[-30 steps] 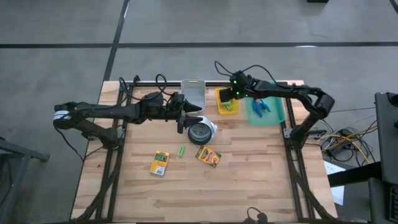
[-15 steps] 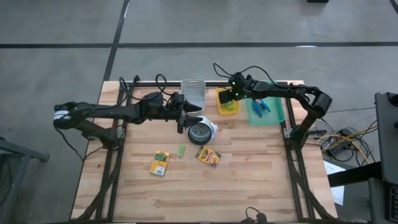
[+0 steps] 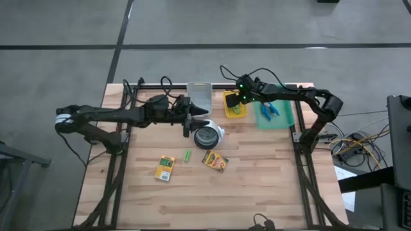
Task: Pick & Place School Supplies
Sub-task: Put the green eraser into the yellow bin
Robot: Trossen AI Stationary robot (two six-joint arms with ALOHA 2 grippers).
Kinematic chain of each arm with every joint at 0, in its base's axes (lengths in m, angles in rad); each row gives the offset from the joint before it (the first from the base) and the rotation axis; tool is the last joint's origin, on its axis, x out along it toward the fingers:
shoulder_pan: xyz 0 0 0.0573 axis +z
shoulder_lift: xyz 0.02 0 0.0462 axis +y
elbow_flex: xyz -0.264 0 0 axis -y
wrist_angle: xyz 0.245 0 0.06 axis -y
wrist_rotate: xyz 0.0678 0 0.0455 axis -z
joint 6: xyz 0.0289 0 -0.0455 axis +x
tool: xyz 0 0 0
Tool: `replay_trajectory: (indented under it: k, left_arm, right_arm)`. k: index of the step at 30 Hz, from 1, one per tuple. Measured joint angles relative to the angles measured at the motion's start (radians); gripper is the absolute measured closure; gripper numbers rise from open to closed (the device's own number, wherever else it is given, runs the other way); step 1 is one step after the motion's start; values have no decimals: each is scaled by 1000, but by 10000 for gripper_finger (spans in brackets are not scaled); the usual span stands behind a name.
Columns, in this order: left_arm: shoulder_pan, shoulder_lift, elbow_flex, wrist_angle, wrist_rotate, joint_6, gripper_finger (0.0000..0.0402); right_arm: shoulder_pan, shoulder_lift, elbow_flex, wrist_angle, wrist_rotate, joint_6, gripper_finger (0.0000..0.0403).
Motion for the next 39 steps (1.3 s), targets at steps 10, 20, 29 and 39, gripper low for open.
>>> replay_trajectory:
  k: [10, 20, 29, 39]
  left_arm:
    - [0, 0, 0, 0, 0, 0, 96]
    - [0, 0, 0, 0, 0, 0, 96]
    - [0, 0, 0, 0, 1, -6, 96]
    - [0, -6, 0, -4, 0, -31, 96]
  right_arm:
    - [0, 0, 0, 0, -2, 1, 209]
    - [0, -15, 0, 2, -2, -9, 218]
    - [0, -124, 0, 5, -18, -57, 236]
    - [17, -373, 0, 4, -130, -163, 239]
